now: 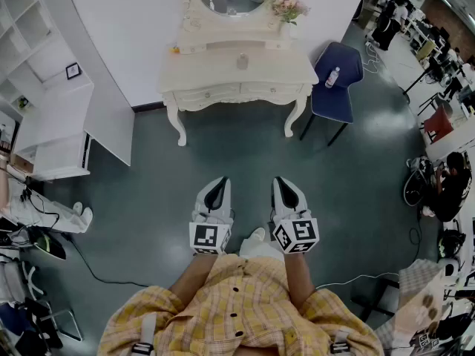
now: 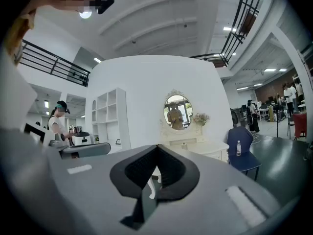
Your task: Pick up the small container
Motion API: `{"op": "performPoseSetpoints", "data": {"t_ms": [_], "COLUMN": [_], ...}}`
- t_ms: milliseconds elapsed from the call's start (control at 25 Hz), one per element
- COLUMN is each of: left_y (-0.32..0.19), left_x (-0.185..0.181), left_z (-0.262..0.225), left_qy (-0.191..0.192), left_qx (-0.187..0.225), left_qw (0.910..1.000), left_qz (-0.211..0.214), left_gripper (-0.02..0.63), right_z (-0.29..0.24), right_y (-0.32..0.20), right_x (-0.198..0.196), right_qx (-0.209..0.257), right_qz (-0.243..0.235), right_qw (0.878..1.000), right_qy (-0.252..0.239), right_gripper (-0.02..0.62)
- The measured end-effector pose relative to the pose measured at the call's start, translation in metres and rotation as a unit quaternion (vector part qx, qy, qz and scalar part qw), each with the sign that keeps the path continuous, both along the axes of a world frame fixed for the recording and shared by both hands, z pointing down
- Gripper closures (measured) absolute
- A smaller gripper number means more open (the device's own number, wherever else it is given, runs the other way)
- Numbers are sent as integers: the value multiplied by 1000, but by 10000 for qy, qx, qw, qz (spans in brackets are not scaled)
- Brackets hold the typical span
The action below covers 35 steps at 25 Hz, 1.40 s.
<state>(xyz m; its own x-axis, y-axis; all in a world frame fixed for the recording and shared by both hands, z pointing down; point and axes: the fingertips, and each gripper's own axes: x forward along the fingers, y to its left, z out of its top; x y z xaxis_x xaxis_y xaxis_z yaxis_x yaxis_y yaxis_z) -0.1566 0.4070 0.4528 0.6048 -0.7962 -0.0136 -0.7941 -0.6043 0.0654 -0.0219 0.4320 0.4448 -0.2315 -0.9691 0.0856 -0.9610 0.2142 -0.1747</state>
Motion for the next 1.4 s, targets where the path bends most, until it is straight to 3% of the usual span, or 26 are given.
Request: {"op": "performPoseSetpoints", "data": {"t_ms": [480,960,1400], "left_y": [-29,-82,-93], "left_x": [20,76,102], "left_z": [14,12,32], "left_qy": [-154,-394,-552], "left_qx": [-162,-60,-396], "left_qw": [9995,9983,9958], "left_qz": [-217,-429,-614], "left_gripper": [611,611,611], "right_z": [6,11,23], "right_y": [-31,-99,-124], "right_x": [21,74,88], "right_qx": [53,138,36], "right_qz": [-266,-514,-891], "right_qw": [9996,9984,9956], "right_qy": [-37,-180,-291], "right_gripper": [594,594,594]}}
